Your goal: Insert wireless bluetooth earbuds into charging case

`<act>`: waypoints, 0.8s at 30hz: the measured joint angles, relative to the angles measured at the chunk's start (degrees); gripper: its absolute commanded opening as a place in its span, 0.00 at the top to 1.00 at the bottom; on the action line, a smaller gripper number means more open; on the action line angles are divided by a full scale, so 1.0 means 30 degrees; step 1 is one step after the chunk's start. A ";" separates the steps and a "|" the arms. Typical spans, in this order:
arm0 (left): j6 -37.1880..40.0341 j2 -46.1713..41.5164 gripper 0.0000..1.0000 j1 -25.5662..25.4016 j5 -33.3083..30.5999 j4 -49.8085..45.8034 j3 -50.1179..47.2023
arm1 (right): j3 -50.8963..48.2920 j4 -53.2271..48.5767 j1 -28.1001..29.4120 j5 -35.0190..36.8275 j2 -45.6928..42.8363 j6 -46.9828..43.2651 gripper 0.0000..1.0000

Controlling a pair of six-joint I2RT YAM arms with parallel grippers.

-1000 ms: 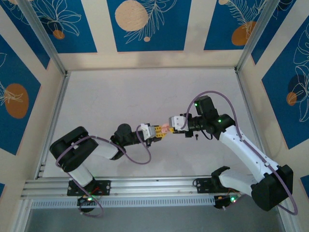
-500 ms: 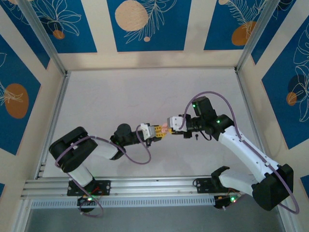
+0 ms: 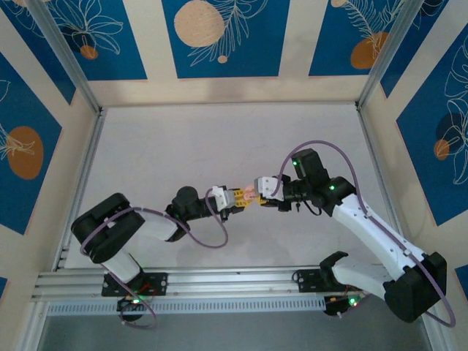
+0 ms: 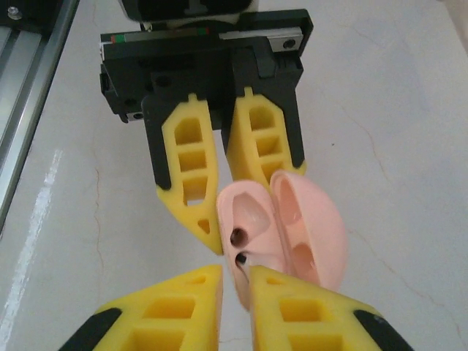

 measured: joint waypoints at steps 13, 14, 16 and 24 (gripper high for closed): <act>0.2237 -0.0364 0.85 0.0007 -0.3366 -0.0685 -0.1239 | 0.0022 0.1588 -0.1668 -0.1705 -0.1304 0.9799 0.71; 0.2302 -0.0364 0.85 0.0007 -0.3599 -0.0729 -0.1333 | 0.0022 0.1639 -0.1683 -0.1501 -0.1180 1.0724 0.71; 0.2419 -0.0364 0.85 0.0007 -0.4087 -0.0860 -0.1486 | 0.0022 0.1719 -0.1719 -0.0940 -0.0692 1.2925 0.71; 0.2433 -0.0772 0.85 0.0015 -0.5362 -0.1472 -0.2069 | 0.0066 0.0554 -0.2113 0.2208 0.2353 2.1668 0.68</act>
